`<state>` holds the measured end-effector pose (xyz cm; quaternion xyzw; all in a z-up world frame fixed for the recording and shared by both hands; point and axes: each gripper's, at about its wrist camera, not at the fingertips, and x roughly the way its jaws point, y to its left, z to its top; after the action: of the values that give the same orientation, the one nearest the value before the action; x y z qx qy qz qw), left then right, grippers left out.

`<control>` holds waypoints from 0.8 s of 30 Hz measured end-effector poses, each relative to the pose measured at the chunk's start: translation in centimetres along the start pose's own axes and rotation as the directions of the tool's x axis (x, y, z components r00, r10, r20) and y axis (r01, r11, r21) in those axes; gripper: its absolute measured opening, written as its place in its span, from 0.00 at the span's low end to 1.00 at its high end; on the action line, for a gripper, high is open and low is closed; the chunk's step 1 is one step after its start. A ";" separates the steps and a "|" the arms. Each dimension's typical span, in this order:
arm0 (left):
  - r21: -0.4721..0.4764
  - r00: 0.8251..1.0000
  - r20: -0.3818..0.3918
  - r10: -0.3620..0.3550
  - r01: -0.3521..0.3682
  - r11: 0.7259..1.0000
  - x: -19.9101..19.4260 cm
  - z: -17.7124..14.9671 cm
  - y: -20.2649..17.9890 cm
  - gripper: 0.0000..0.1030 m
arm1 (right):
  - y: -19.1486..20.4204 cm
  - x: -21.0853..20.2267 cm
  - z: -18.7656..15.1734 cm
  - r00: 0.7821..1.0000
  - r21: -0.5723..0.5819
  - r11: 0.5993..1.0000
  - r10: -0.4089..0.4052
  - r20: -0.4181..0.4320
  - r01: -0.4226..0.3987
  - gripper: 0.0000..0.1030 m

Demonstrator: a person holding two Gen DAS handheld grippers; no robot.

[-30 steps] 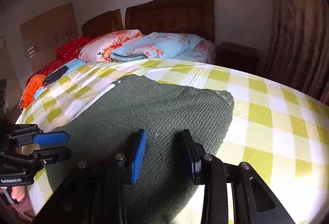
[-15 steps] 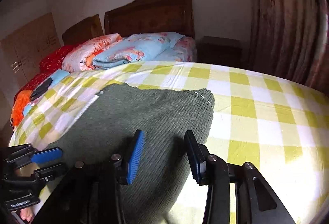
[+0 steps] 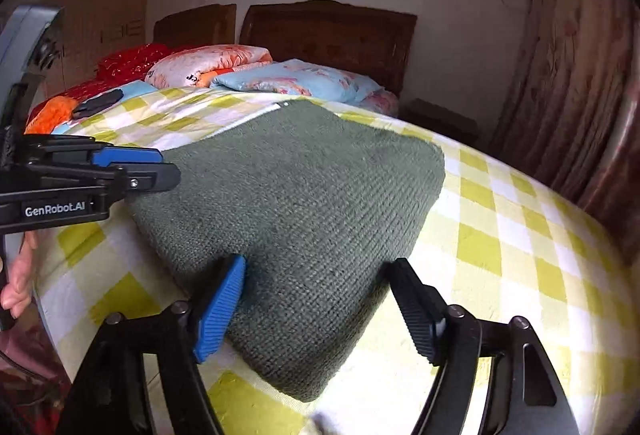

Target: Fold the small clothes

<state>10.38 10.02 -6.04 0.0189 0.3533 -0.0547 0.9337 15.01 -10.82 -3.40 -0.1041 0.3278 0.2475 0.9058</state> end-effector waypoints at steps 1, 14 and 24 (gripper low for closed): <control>0.019 1.000 0.002 0.021 -0.021 1.000 0.1 0.0 -0.5 0.31 | -0.5 0.2 -0.1 1.000 0.026 0.999 0.022 -0.015 -0.022 1.00; -0.154 0.998 -0.050 -0.028 0.020 0.988 0.6 0.6 2.8 0.31 | -3.5 1.6 -0.6 0.963 0.232 0.946 0.252 -0.092 -0.225 1.00; -0.090 0.993 -0.075 -0.094 0.088 0.992 2.8 1.9 -1.9 0.31 | -7.2 1.2 0.2 0.977 0.264 0.949 0.201 -0.077 -0.175 1.00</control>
<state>13.52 7.78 -6.48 -0.0354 0.3926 -0.0812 0.9154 19.63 -16.45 -3.85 0.0325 0.4114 0.2829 0.8658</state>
